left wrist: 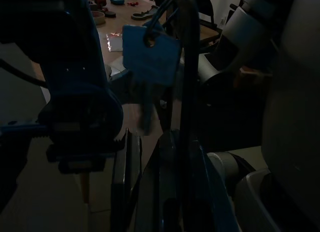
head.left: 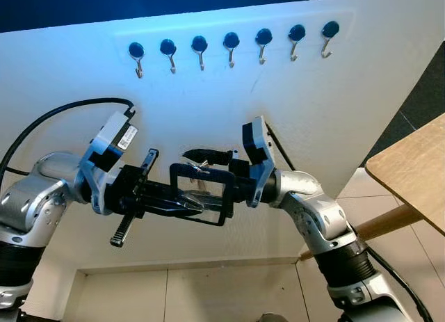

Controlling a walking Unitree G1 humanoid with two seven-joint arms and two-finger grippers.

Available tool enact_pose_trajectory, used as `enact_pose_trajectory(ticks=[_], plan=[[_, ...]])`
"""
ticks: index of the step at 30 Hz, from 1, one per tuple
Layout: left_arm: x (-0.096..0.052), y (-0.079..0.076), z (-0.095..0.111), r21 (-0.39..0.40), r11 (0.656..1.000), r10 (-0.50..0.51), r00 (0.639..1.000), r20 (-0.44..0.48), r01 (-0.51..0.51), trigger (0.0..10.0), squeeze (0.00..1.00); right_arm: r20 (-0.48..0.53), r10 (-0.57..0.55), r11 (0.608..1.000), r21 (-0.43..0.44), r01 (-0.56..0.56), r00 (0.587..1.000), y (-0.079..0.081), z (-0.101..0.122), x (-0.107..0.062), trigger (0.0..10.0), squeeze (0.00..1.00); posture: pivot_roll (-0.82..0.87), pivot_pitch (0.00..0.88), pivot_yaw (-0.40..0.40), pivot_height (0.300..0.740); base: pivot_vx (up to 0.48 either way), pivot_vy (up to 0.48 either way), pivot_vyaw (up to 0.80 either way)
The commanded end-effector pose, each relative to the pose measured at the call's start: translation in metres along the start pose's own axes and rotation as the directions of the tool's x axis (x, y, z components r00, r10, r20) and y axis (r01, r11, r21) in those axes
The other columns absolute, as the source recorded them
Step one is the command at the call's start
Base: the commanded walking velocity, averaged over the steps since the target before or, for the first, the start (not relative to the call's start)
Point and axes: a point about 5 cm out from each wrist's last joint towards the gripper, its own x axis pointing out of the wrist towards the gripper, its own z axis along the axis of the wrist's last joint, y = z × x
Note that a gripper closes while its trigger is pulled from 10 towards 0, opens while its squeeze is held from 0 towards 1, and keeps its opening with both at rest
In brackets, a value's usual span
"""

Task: Hang keys on a hook

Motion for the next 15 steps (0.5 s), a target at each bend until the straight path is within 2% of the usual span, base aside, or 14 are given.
enact_pose_trajectory(ticks=[1, 7, 15], plan=[[0.003, 0.002, -0.001, 0.011, 1.000, -0.004, 1.000, -0.002, 0.004, 10.0, 0.00, 0.013, 0.003, 1.000, -0.010, -0.003, 1.000, 0.001, 0.003, 0.002, 10.0, 0.00, -0.08, 0.094, 0.081, 0.740, 0.000, 0.000, 0.00], [0.002, 0.009, -0.007, 0.010, 0.999, 0.042, 0.999, -0.028, -0.042, 10.0, 0.00, 0.087, -0.048, 0.999, -0.015, 0.050, 0.995, -0.004, 0.012, 0.002, 10.0, 0.00, -0.08, 0.099, 0.087, 0.740, 0.000, 0.000, 0.00], [-0.001, 0.015, -0.012, 0.014, 0.996, 0.084, 0.995, -0.049, -0.083, 10.0, 0.00, 0.093, -0.080, 0.997, -0.015, 0.081, 0.992, -0.007, 0.013, -0.003, 10.0, 0.00, -0.08, 0.101, 0.091, 0.740, 0.000, 0.000, 0.00]])
